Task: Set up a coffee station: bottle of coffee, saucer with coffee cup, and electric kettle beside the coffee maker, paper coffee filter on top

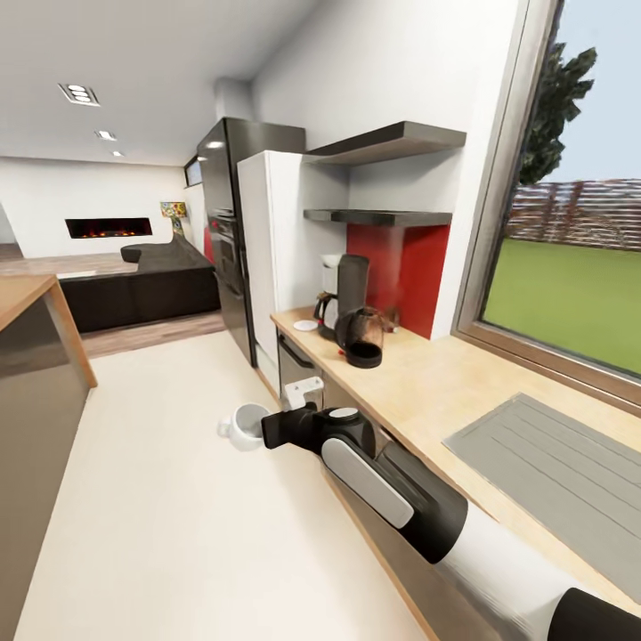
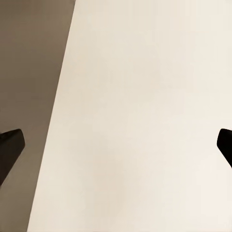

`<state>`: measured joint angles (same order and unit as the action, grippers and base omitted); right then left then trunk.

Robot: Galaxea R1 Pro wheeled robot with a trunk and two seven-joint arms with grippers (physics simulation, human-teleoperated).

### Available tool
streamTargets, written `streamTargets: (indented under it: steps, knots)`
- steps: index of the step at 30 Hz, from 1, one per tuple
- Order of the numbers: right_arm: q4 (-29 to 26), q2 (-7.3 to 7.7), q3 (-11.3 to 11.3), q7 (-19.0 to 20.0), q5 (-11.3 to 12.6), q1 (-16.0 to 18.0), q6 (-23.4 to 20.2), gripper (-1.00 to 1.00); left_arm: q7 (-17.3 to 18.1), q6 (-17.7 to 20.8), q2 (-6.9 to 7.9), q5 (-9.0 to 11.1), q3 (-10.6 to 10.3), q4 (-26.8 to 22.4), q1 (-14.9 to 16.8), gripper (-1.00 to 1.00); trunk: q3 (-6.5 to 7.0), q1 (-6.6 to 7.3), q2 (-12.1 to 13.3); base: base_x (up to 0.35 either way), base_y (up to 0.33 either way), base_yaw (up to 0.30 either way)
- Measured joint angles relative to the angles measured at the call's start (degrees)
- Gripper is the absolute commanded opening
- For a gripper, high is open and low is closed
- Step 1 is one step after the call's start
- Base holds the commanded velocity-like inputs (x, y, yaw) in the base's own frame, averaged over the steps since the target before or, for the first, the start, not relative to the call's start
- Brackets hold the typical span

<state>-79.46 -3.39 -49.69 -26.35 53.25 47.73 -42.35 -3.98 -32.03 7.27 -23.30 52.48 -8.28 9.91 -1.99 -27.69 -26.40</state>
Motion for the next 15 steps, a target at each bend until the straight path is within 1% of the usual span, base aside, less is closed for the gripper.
streamTargets:
  steps: [15]
  knots:
    - [-0.04, -0.03, 0.0, 0.0, 0.0, 0.0, -0.02, -1.0, 0.0, 0.0, 0.0, 0.0, 0.0, 0.0, 0.0, 1.0, 0.0, 0.0, 0.0, 0.295, 0.194, 0.0]
